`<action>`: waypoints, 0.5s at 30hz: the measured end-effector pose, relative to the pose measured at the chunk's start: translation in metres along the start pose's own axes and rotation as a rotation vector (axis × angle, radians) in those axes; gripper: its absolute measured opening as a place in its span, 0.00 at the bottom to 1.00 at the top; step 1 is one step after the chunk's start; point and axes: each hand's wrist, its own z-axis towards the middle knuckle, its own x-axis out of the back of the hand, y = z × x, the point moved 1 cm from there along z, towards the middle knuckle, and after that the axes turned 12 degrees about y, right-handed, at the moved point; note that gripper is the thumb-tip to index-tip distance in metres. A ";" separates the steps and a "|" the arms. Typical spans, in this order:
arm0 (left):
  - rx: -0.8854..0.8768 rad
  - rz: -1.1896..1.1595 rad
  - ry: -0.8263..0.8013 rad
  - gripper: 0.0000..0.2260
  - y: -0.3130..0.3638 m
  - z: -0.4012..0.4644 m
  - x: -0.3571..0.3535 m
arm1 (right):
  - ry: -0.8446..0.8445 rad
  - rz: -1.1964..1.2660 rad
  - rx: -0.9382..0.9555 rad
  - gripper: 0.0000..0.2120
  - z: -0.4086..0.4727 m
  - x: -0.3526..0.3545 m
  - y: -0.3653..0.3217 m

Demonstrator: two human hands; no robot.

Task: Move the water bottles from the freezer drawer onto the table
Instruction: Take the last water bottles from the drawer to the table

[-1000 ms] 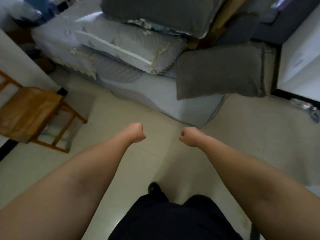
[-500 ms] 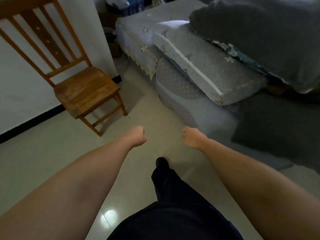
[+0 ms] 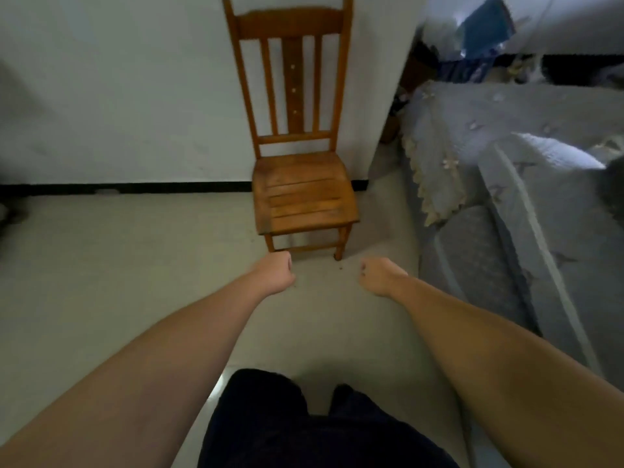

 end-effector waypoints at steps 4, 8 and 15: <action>0.161 -0.045 0.059 0.06 -0.083 0.036 0.046 | -0.032 -0.028 0.149 0.16 0.064 0.008 -0.101; 0.225 -0.030 0.084 0.10 -0.158 0.069 0.097 | 0.009 -0.041 0.251 0.12 0.109 0.012 -0.192; 0.352 -0.048 0.118 0.13 -0.277 0.110 0.180 | -0.040 -0.112 0.378 0.16 0.169 0.023 -0.342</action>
